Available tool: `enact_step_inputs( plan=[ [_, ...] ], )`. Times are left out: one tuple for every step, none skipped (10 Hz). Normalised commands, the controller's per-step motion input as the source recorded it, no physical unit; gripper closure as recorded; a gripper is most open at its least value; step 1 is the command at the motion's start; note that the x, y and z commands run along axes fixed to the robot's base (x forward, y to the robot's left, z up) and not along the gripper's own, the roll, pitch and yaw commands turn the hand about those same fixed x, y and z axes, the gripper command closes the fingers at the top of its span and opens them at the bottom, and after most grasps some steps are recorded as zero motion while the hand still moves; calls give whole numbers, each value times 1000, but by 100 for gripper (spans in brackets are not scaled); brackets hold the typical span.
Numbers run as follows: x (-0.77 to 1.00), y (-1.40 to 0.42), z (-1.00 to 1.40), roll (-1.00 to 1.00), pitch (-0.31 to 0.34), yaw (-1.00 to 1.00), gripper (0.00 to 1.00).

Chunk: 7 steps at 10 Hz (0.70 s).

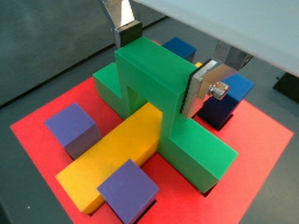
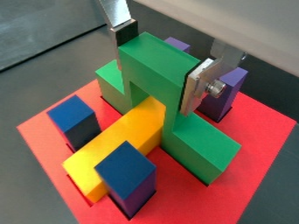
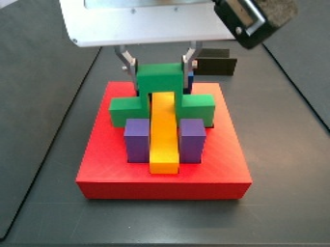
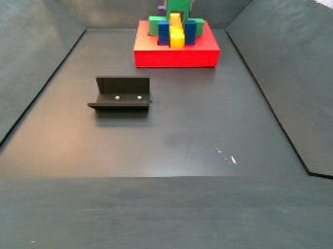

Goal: Pick up the green object. Move up. Place the green object on the fixture. Regrasp the green object. Move to above the board. Insert the green object.
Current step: Insert the green object.

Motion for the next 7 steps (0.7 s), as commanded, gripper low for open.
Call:
enact_step_inputs(
  plan=[
    [49, -43, -291, 133, 0, 0, 100],
    [131, 0, -386, 140, 0, 0, 100],
    [249, 0, -431, 100, -6, 40, 100],
    [343, 0, -594, 63, -66, 71, 100],
    [317, 0, -703, 0, -120, 66, 100],
    [300, 0, -817, 34, -123, 66, 100],
    [269, -100, -817, 141, -117, 54, 100]
  ],
)
